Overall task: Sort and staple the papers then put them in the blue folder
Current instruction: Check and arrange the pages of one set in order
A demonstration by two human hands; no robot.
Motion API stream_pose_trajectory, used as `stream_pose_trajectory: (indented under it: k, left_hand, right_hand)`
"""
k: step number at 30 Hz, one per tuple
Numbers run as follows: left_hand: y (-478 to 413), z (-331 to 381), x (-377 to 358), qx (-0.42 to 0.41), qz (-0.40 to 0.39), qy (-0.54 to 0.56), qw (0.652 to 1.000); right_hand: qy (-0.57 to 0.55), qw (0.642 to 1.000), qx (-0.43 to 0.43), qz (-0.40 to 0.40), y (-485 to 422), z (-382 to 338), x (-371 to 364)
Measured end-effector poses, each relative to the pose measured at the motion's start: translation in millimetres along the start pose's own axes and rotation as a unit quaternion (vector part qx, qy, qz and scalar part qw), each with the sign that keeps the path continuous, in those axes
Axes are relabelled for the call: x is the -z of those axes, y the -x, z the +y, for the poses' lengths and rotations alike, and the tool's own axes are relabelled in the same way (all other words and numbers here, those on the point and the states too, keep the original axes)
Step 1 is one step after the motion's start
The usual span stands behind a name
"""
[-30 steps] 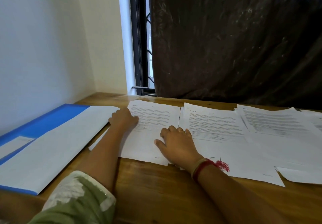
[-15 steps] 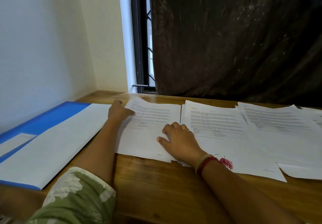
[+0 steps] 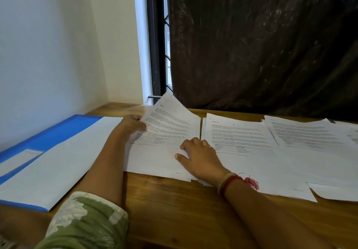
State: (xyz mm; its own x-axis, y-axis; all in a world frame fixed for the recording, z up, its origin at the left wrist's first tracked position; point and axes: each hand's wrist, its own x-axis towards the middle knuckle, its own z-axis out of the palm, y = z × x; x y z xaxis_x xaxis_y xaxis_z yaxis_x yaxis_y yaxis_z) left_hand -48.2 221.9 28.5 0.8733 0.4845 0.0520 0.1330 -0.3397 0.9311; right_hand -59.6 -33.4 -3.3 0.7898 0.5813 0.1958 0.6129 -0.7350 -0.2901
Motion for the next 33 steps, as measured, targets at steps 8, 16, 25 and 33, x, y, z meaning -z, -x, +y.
stream_pose_trajectory:
  k: [8,16,25,33]
  left_hand:
    - [0,-7,10,-0.035,-0.005,0.019,0.999]
    - [-9,-26,54,0.004,0.043,0.239,0.970]
    - [3,2,47,-0.022,-0.026,0.378,0.925]
    - [3,19,25,-0.023,-0.095,0.439,0.893]
  right_hand:
    - [-0.131,0.987,0.003,0.092,0,-2,7]
    - [-0.136,0.979,-0.090,0.119,-4,12,15]
    - [-0.250,0.956,-0.103,0.117,-5,19,15]
    - [-0.163,0.957,-0.107,0.214,6,57,61]
